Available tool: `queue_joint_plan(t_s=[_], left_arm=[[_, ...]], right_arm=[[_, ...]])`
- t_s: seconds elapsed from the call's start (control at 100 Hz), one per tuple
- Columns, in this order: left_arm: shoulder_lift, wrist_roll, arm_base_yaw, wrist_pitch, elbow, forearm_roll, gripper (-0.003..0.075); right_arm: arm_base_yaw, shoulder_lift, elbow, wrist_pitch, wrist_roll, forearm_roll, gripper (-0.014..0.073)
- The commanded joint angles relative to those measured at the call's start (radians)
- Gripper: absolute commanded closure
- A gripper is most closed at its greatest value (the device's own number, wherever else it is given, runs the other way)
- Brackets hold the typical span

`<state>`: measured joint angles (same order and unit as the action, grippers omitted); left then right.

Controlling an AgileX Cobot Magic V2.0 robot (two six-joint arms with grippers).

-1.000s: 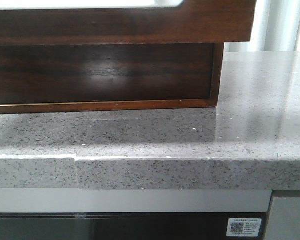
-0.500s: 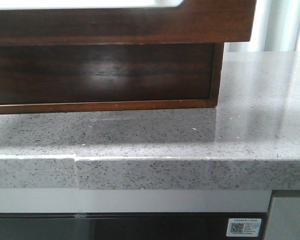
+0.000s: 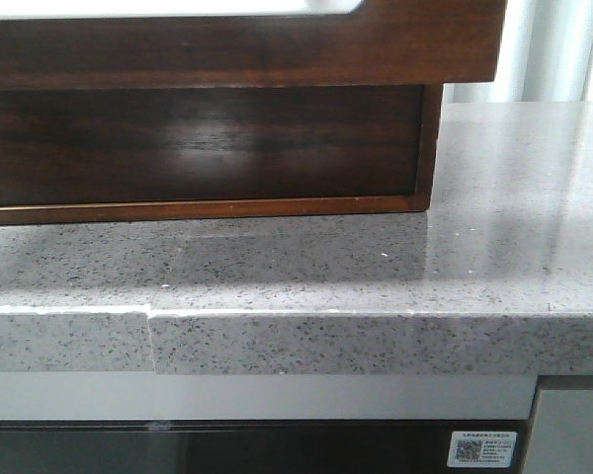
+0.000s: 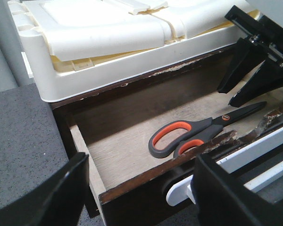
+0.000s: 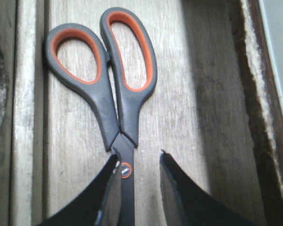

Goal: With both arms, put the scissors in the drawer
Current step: 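Lower the scissors into the drawer and open the right gripper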

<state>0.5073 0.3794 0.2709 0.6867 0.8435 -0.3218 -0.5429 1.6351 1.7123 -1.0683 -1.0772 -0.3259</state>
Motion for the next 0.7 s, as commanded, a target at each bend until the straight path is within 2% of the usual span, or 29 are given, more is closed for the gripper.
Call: queue_joint_plan(t_s=[0.0,0.13,0.34,0.5,0.69], left_arm=[[0.013,-0.002,0.007,-0.073,0.032,-0.018,0.0282],[0.013,-0.002,0.007,-0.077,0.032,-0.018,0.0282],[0.013,-0.002,0.007,-0.077,0.032,-0.018,0.0282],[0.013,-0.002,0.007,-0.079,0.032,-0.018,0.0282],[0.013,-0.002,0.007,-0.087,0.032,-0.018,0.0282]], right_arm=[[0.001,-0.058,0.031,0.058,0.014,0.0,0.0403],[0.001,-0.117,0.033,0.058,0.12,0.049,0.0403],[0.001,-0.262,0.031,-0.005,0.43,0.169,0.0403],[0.001,-0.355,0.027,-0.079,0.654,0.176,0.0403],[0.001,-0.498,-0.138,0.001,0.791,0.176,0.0403]])
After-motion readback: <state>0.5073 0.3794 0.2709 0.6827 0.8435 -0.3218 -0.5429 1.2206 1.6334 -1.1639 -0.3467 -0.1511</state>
